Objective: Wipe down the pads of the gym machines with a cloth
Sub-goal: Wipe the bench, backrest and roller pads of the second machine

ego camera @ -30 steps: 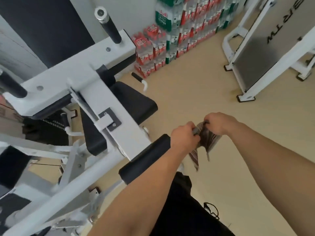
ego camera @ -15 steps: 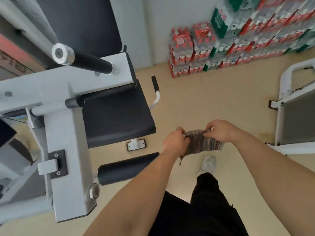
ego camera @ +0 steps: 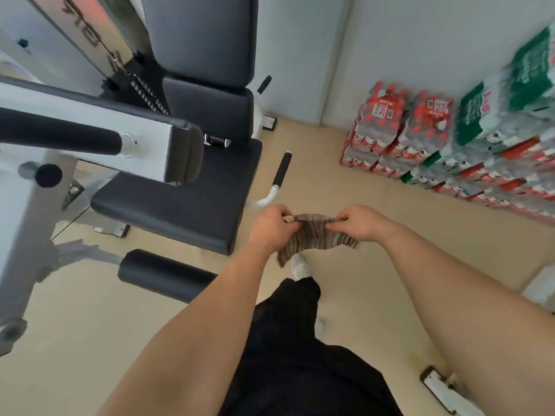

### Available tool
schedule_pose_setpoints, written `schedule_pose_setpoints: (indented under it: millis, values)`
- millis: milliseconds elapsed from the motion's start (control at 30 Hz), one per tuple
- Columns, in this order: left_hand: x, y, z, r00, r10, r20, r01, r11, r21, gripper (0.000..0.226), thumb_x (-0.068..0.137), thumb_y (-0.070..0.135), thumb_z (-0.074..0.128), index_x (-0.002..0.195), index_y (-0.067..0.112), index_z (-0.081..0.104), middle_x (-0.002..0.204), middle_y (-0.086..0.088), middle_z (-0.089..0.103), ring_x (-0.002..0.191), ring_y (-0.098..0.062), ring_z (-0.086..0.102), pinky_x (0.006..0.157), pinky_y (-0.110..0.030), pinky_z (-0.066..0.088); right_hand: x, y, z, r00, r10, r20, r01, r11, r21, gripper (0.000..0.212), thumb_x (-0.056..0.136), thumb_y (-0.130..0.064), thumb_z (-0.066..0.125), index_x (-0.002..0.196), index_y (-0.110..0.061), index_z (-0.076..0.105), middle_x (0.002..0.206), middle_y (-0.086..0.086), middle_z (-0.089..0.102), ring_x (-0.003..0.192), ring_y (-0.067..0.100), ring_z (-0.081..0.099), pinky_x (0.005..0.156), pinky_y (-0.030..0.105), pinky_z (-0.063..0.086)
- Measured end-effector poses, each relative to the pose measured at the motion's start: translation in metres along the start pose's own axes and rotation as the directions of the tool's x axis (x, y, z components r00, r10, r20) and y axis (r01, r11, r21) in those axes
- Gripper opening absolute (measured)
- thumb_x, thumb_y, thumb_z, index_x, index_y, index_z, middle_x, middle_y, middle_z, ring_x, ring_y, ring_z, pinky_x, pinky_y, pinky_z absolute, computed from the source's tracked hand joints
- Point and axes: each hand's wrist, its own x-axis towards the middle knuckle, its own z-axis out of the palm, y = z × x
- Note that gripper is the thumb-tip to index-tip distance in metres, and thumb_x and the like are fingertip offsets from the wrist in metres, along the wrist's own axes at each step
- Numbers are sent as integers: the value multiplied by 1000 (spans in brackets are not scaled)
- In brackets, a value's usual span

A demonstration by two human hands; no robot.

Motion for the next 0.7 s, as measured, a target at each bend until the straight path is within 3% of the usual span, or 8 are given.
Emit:
schedule_pose_setpoints:
  millis: [67,200,300,367,467,600,700]
  values:
    - [26,7,-8,998,-26,-50,23,998,-59,18,91,35,67,103,21,65,91,2,69,80,-13,66,70,-31,59,25,-8,-28,999,-30,31,32,999,-36,43,97,-42,62,59,-22,54,59,0,51,57,14,48,52,30,31]
    - [81,20,-32,988,-106,-109,78,970,-231,12,91,30,69,96,19,67,83,7,64,73,-5,59,46,-12,41,82,-27,-83,993,-109,36,112,991,-72,42,96,-39,65,59,-21,56,60,0,51,63,19,50,55,31,30]
    - [112,25,-55,947,-221,-234,113,910,-400,8,86,28,71,91,22,69,86,6,68,82,-11,64,65,-24,53,115,-57,-124,981,-191,28,193,977,-87,40,93,-41,69,65,-13,63,64,5,51,66,22,48,61,33,29]
    - [128,28,-71,888,-344,-307,118,814,-569,7,85,24,72,91,23,70,86,6,70,84,-13,67,70,-26,54,133,-87,-150,971,-238,14,238,970,-41,37,93,-39,70,69,-12,64,63,4,51,61,19,46,57,32,29]
    - [145,32,-92,793,-493,-357,64,650,-757,7,88,18,72,94,21,68,82,8,68,76,-7,65,63,-18,52,162,-133,-176,951,-310,-5,309,950,49,30,93,-35,69,71,-17,60,66,0,52,63,15,47,55,29,32]
    - [170,24,-110,637,-659,-400,97,583,-807,11,92,17,69,94,27,67,90,10,67,86,-7,63,76,-24,49,210,-195,-192,895,-438,79,434,898,68,20,95,-29,66,81,-14,64,70,-2,55,65,11,49,56,26,34]
    - [191,19,-128,472,-785,-402,152,521,-840,17,97,15,62,99,31,64,97,9,65,94,-12,64,79,-27,55,255,-240,-195,839,-524,143,516,852,90,24,93,-31,67,93,-6,68,84,6,67,83,19,62,67,32,48]
